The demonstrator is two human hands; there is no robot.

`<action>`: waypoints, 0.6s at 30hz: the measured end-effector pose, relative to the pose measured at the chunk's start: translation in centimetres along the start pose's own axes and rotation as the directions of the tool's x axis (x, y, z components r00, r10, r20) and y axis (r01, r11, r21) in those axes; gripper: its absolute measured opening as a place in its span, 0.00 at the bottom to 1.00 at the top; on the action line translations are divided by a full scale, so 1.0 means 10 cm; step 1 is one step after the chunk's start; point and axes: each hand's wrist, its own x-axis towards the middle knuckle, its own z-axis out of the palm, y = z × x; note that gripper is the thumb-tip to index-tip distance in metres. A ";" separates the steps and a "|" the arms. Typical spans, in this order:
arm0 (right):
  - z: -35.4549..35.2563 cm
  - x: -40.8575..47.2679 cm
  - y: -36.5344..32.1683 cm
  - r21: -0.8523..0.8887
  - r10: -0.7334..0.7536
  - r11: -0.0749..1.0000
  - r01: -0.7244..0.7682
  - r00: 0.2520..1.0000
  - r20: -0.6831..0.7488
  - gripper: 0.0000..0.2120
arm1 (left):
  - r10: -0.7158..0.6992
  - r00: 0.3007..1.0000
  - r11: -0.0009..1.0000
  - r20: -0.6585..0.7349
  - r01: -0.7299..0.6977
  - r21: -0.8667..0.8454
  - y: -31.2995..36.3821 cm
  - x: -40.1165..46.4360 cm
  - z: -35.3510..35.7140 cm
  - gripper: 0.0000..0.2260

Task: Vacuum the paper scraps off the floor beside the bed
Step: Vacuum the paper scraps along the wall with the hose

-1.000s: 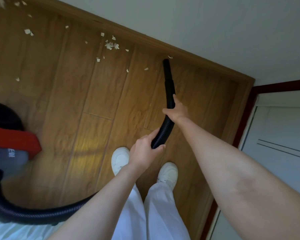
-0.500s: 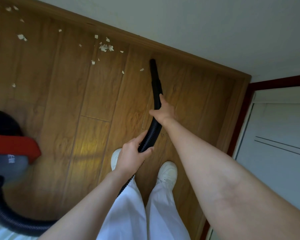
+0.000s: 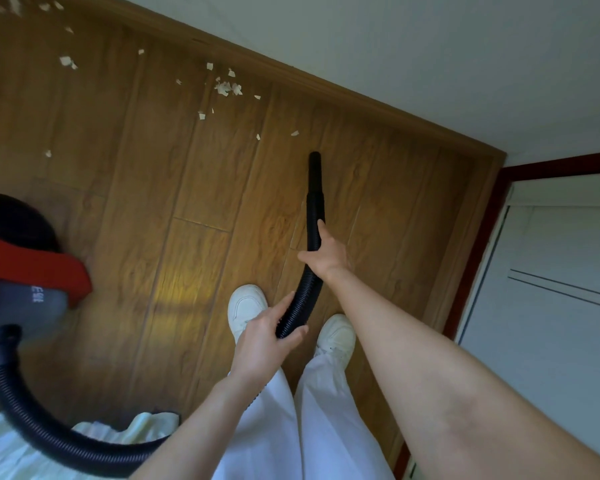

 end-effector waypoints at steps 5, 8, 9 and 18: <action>0.00 0.18 -0.30 -0.075 -0.087 0.993 0.086 0.996 -0.014 0.41 | 0.016 0.999 0.999 -0.045 -0.017 -0.036 0.05 0.18 -0.16 0.27; -0.11 0.27 -0.45 -0.131 -0.119 0.984 0.117 0.993 -0.005 0.40 | 0.034 0.997 0.997 -0.068 -0.038 -0.066 0.15 0.28 -0.24 0.27; -0.15 0.29 -0.48 -0.151 -0.127 0.981 0.125 0.992 -0.002 0.40 | 0.043 0.996 0.997 -0.077 -0.048 -0.059 0.18 0.30 -0.24 0.27; 0.00 0.11 -0.38 -0.231 -0.151 0.958 0.169 0.984 0.095 0.41 | -0.007 0.997 0.997 -0.078 0.002 -0.075 -0.03 0.06 -0.09 0.28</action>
